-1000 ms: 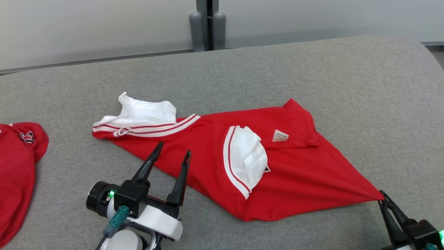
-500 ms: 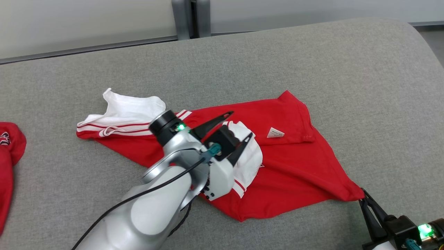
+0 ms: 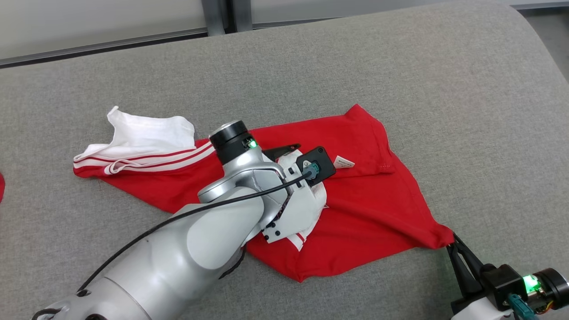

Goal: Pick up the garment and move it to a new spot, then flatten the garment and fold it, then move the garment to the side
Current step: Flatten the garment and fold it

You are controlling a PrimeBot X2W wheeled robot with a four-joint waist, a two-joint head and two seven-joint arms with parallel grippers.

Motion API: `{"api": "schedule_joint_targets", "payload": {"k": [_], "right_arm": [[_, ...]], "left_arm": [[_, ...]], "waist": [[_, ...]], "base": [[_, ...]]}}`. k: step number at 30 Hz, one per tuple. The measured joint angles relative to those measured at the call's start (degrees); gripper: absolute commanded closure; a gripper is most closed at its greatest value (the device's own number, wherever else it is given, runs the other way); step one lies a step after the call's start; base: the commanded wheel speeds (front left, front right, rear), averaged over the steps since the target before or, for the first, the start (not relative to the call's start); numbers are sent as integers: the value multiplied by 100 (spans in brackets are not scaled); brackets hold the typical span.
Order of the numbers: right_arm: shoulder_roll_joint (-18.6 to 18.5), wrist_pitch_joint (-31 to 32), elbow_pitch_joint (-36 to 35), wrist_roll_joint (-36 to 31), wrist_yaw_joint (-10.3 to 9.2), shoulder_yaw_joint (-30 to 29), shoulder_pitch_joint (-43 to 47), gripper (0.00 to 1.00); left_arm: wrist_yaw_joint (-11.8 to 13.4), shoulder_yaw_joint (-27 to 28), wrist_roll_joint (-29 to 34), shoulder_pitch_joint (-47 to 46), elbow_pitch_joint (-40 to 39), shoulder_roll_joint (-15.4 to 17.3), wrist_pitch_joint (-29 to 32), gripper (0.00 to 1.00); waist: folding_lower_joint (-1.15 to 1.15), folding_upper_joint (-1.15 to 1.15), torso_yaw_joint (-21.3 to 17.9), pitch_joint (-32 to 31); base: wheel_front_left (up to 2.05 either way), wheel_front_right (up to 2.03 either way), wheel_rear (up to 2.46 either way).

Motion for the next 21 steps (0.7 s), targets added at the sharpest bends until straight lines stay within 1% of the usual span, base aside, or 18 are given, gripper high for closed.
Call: {"api": "schedule_joint_targets", "payload": {"k": [4, 7, 9, 10, 13, 16, 18, 21], "right_arm": [[44, 0, 14, 27, 0, 23, -63, 100], [68, 0, 15, 34, 0, 35, -101, 100], [86, 0, 14, 43, 0, 45, -108, 100], [90, 0, 12, 44, 0, 47, -114, 100], [103, 0, -2, 74, 0, 21, -126, 100], [121, 1, -13, 75, 0, -26, -123, 100], [132, 0, -41, 89, 0, -102, -123, 100], [111, 1, -105, 113, 0, -199, -127, 100]], "left_arm": [[0, -285, -160, -77, 115, -31, 202, 0], [0, -442, -155, -172, 250, 23, 293, 0], [0, -578, -267, -179, 322, 63, 355, 0], [0, -641, -319, -182, 323, 77, 333, 100], [0, -744, -367, -263, 260, 164, 31, 100], [22, -645, -366, -371, 179, 232, -523, 100], [112, -502, -411, -381, 86, 226, -960, 100], [339, -145, -491, -547, -69, 257, -1761, 100]], "waist": [[0, 0, -50, 48], [0, 0, -82, 77], [0, 0, -102, 89], [0, 0, -107, 94], [0, 0, -95, 99], [0, 0, -53, 78], [0, 0, -18, 45], [0, 0, 54, -10]], "base": [[0, 0, 0], [0, 0, 0], [0, 0, 0], [0, 0, 0], [0, 0, 0], [0, 0, 0], [0, 0, 0], [0, 0, 0]]}}
